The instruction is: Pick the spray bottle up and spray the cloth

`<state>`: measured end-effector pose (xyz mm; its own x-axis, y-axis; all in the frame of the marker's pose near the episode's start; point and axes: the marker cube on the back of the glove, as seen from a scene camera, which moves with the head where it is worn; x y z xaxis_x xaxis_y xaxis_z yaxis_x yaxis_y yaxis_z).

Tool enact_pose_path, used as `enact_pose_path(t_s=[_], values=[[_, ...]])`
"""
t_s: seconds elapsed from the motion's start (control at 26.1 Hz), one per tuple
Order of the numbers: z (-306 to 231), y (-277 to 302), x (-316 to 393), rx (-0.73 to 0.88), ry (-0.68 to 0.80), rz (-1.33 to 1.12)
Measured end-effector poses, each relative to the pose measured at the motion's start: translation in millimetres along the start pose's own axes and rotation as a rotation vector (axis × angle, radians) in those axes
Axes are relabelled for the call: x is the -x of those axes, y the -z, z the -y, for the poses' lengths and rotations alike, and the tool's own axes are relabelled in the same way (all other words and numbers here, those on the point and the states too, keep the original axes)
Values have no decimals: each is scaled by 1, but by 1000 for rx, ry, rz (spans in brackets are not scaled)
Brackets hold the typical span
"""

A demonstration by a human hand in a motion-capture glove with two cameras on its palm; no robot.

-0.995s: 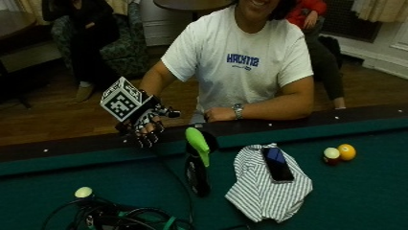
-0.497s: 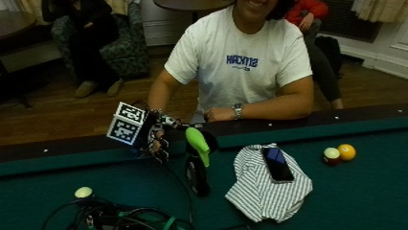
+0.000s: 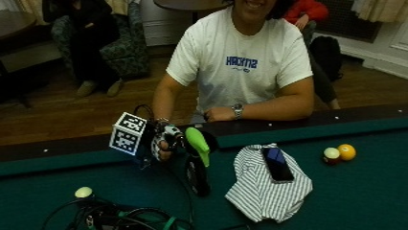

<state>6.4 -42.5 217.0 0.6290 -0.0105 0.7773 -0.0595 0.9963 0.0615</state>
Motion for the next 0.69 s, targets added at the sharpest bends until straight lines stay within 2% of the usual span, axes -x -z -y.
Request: enact_pose_path(t_s=[0.31,0.69], values=[[6,-10,-2,2,59,63],[-1,-11,-1,38,51,82]])
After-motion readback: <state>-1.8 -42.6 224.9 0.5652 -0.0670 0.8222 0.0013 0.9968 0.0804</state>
